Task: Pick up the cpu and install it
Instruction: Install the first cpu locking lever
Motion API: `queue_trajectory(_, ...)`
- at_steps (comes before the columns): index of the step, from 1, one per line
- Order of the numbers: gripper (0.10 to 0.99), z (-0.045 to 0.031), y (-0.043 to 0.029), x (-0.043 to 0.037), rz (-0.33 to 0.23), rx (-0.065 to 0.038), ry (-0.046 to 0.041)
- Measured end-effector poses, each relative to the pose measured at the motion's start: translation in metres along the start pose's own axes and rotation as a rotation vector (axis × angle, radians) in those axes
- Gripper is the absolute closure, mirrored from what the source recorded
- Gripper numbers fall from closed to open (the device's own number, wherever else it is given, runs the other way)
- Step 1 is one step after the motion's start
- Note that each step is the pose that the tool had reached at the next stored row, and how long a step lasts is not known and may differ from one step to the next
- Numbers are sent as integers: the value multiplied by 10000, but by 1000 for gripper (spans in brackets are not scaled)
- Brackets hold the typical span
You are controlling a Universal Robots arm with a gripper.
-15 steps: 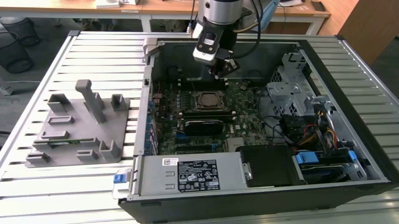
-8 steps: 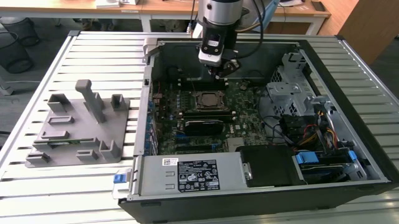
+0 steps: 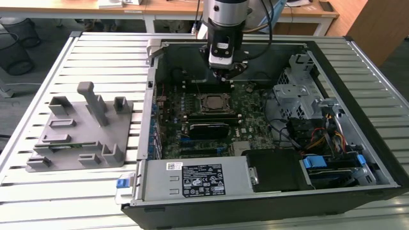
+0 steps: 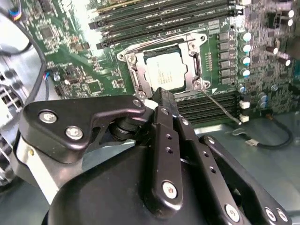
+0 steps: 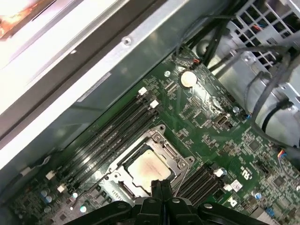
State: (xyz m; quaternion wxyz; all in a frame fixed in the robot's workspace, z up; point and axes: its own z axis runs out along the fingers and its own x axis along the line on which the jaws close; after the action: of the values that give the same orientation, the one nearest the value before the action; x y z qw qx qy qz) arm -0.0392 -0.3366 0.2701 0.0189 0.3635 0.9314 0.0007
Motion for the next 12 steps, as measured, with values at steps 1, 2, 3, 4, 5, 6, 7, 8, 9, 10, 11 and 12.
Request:
queue_trajectory(1, 980, 1, 0, 0, -196, -6, 3)
queue_trajectory(2, 980, 1, 0, 0, -376, -12, 6)
queue_trajectory(3, 980, 2, 0, 0, -557, -19, 8)
queue_trajectory(4, 980, 3, 0, 0, -734, -25, 11)
queue_trajectory(5, 980, 3, 0, 0, -915, -31, 14)
queue_trajectory(6, 980, 4, 0, 0, -1094, -38, 17)
queue_trajectory(7, 980, 5, 0, 0, -1274, -44, 19)
queue_trajectory(8, 980, 5, 0, 0, -1460, -50, 22)
queue_trajectory(9, 980, 6, 0, 0, -1638, -56, 25)
queue_trajectory(10, 980, 6, 0, 0, -1826, -62, 28)
queue_trajectory(11, 980, 7, 0, 0, -2004, -69, 30)
queue_trajectory(12, 980, 8, 0, 0, -2184, -75, 33)
